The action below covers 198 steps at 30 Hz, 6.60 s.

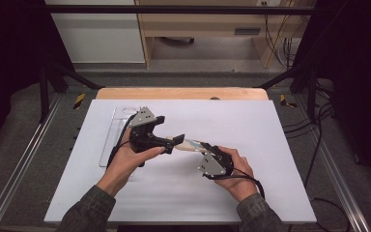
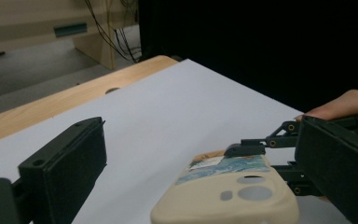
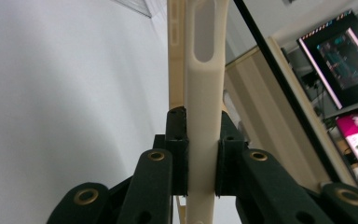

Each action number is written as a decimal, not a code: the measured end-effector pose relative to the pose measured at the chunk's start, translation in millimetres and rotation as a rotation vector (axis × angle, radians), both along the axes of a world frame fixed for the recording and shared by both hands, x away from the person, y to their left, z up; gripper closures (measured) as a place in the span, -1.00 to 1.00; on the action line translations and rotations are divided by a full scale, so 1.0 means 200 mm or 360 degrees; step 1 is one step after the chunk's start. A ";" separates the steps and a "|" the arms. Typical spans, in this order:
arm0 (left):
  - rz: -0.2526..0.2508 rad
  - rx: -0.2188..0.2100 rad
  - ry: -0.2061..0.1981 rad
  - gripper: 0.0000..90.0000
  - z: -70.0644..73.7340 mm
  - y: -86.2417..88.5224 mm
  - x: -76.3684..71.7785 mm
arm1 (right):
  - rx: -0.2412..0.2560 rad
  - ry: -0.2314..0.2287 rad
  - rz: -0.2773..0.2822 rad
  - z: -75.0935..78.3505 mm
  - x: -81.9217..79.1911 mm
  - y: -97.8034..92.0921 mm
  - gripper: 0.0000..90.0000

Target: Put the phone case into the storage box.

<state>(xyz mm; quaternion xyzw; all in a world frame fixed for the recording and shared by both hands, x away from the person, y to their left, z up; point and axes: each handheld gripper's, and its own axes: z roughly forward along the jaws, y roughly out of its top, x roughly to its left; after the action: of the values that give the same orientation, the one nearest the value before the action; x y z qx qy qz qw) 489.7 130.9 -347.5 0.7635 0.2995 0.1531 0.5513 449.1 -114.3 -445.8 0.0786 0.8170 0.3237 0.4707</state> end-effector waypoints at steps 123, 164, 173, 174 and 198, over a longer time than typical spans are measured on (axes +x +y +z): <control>0.0308 -0.0110 -0.0225 -0.76 -0.06 0.00 -0.02 | 0.0873 0.0729 -0.0250 0.06 0.05 0.05 -0.82; 0.0551 -0.0130 -0.0331 -0.76 0.17 0.40 -0.03 | 0.1212 0.0501 -0.0418 0.04 -0.03 -0.46 -0.92; 0.0610 -0.0139 -0.0344 -0.76 0.20 0.47 -0.04 | 0.1247 0.0468 -0.0436 -0.01 -0.09 -0.53 -0.93; 0.0617 -0.0136 -0.0346 -0.76 0.21 0.48 -0.04 | 0.1246 0.0462 -0.0436 -0.01 -0.10 -0.54 -0.93; 0.0756 -0.0120 -0.0362 -0.76 0.24 0.62 -0.04 | 0.1292 0.0401 -0.0447 -0.06 -0.18 -0.61 -0.93</control>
<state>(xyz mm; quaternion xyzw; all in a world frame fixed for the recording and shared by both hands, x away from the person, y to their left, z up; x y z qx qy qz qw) 482.6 254.0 -298.8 0.6285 0.4121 0.3517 0.5581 413.5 -235.4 -457.2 0.4059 0.6561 0.5391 0.3379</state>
